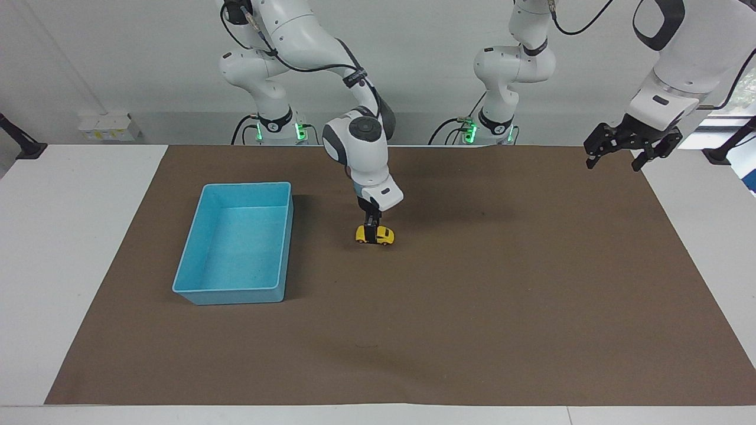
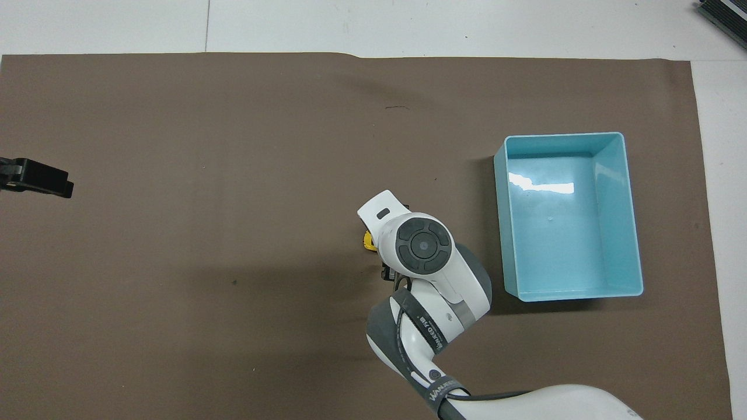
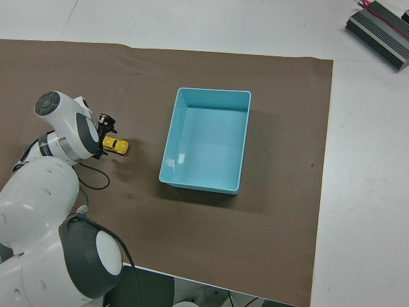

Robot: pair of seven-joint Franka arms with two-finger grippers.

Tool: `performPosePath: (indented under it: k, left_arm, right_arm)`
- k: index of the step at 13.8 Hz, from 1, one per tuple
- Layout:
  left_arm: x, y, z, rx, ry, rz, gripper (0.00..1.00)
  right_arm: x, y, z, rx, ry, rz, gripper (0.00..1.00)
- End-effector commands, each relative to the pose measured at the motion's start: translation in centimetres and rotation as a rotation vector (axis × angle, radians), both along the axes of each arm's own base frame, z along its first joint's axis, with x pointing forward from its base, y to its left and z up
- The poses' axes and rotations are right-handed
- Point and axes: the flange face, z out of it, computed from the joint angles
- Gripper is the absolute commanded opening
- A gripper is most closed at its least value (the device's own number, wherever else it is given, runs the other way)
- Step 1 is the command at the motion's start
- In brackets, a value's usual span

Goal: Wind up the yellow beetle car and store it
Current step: 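Lower the right gripper and grasp the yellow car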

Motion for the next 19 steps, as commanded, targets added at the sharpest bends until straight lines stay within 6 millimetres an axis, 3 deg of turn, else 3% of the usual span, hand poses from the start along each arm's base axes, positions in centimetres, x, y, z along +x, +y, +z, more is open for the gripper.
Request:
performPosePath:
  k: [1, 2, 5, 7, 8, 10, 14, 15, 19]
  left_arm:
    - [-0.5, 0.1, 0.7, -0.013, 0.003, 0.004, 1.00]
    - [-0.5, 0.1, 0.7, -0.013, 0.003, 0.004, 1.00]
    - [-0.5, 0.1, 0.7, -0.013, 0.003, 0.004, 1.00]
    - [-0.5, 0.1, 0.7, -0.013, 0.003, 0.004, 1.00]
    - [-0.5, 0.1, 0.7, -0.013, 0.003, 0.004, 1.00]
    - [-0.5, 0.1, 0.7, -0.013, 0.003, 0.004, 1.00]
    - [-0.5, 0.1, 0.7, -0.013, 0.003, 0.004, 1.00]
    - [-0.5, 0.1, 0.7, -0.013, 0.003, 0.004, 1.00]
    - [-0.5, 0.1, 0.7, -0.013, 0.003, 0.004, 1.00]
  right_arm:
    - [-0.1, -0.2, -0.2, 0.008, -0.008, 0.006, 0.81]
    - [-0.1, -0.2, -0.3, 0.007, -0.007, 0.008, 0.75]
    - [-0.2, -0.1, -0.2, 0.009, -0.008, 0.005, 0.35]
    - [0.0, -0.1, -0.1, 0.010, -0.010, 0.000, 0.19]
    - [0.0, 0.3, 0.2, 0.014, -0.014, -0.001, 0.06]
    - [0.2, 1.4, 1.1, 0.026, -0.024, -0.029, 0.05]
    - [2.1, 1.9, 5.8, 0.017, -0.031, -0.025, 0.05]
    - [2.4, 1.1, 8.0, -0.001, -0.022, -0.031, 0.05]
    - [3.9, -5.7, 13.5, -0.031, 0.008, -0.015, 0.04]
